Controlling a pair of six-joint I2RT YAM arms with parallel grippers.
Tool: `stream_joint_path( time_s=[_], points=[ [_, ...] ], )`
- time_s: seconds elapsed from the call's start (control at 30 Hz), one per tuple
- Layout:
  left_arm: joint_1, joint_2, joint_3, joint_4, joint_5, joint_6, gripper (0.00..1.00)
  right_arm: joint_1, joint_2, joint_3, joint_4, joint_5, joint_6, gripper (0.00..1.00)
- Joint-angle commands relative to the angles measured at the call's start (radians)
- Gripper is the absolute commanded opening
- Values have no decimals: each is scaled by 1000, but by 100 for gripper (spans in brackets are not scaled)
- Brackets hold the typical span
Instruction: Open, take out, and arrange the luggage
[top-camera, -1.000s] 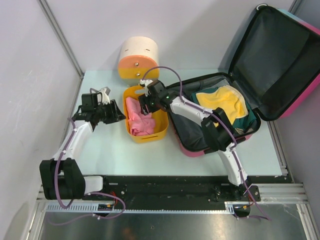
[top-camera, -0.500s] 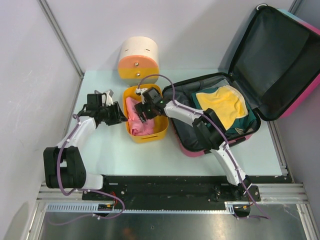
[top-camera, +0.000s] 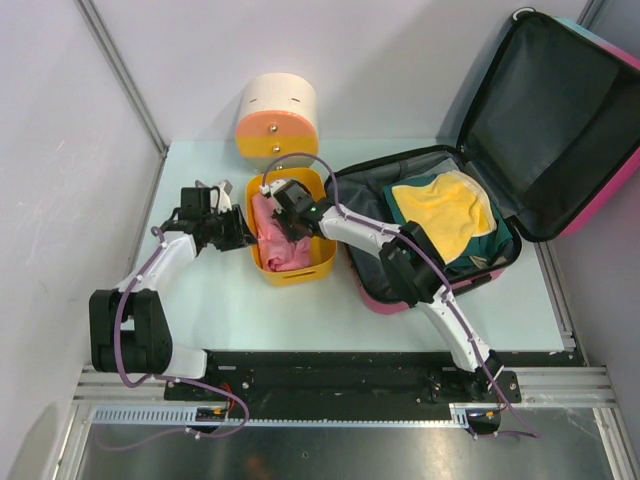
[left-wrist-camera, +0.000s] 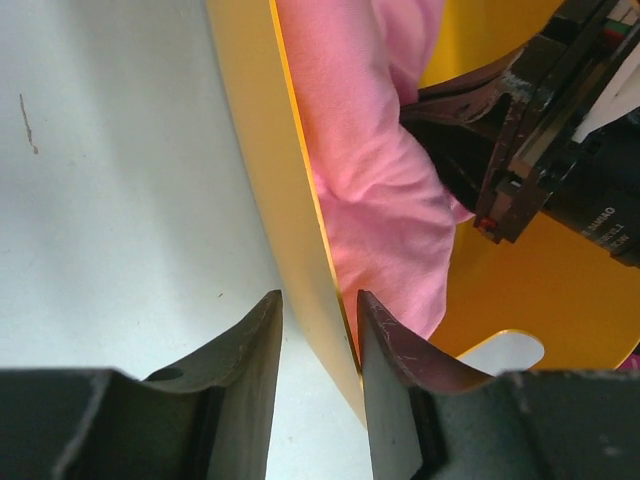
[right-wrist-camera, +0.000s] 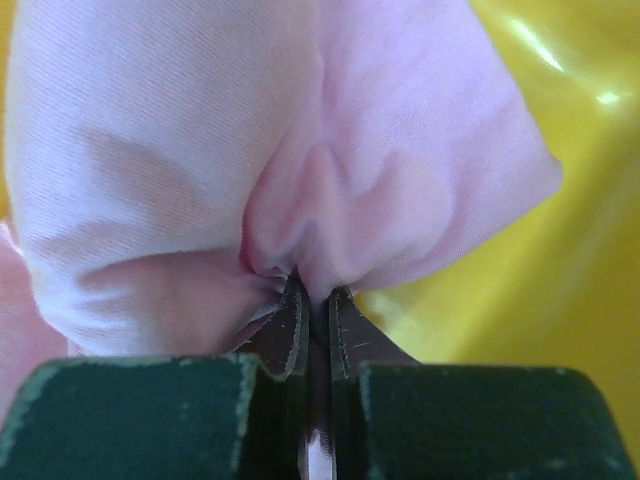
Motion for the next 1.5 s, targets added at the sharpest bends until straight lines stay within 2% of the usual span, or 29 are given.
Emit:
stream_joint_path(
  time_s=[0.0, 0.2, 0.27, 0.3, 0.47, 0.67, 0.73, 0.87, 1.03, 1.1, 1.2, 1.23, 1.27, 1.33, 1.37, 1.47],
  points=[
    [0, -29, 5, 31, -30, -14, 40, -50, -103, -38, -52, 154, -95, 0],
    [0, -37, 6, 31, -34, -9, 39, -56, -150, -78, -42, 151, -130, 2],
    [0, -37, 9, 31, -31, -6, 39, -56, -144, -52, -71, 96, -116, 26],
    [0, -38, 9, 31, -30, -4, 39, -59, -150, -52, -69, 40, -107, 50],
    [1, -51, 14, 32, -11, 0, 40, -65, -213, -79, 22, -64, -76, 64],
    [13, -64, 23, 32, 7, 6, 41, -96, -239, -118, 126, -202, -12, 61],
    [17, -66, 32, 34, 23, 17, 43, -87, -200, -99, 120, -223, -11, 59],
    [24, -75, 54, 34, 47, 26, 44, -87, -132, -59, 113, -260, 42, 36],
    [26, -92, 69, 40, 91, 43, 45, -71, -66, -10, 109, -407, 112, 31],
    [26, -98, 69, 44, 107, 55, 45, -64, -60, 4, 128, -493, 131, 33],
    [65, -117, 69, 52, 147, 75, 50, -77, -64, 40, 117, -538, 138, 43],
    [70, -121, 75, 55, 157, 88, 54, -87, -71, 65, 113, -539, 135, 45],
    [76, -127, 77, 63, 165, 91, 58, -100, -93, 74, 94, -542, 135, 52],
    [90, -134, 94, 66, 173, 109, 65, -146, -136, 74, 82, -562, 134, 59],
    [92, -135, 104, 67, 174, 120, 66, -160, -193, 68, 64, -567, 125, 66],
    [92, -137, 152, 67, 182, 155, 67, -231, -293, 18, 25, -579, 89, 76]
  ],
)
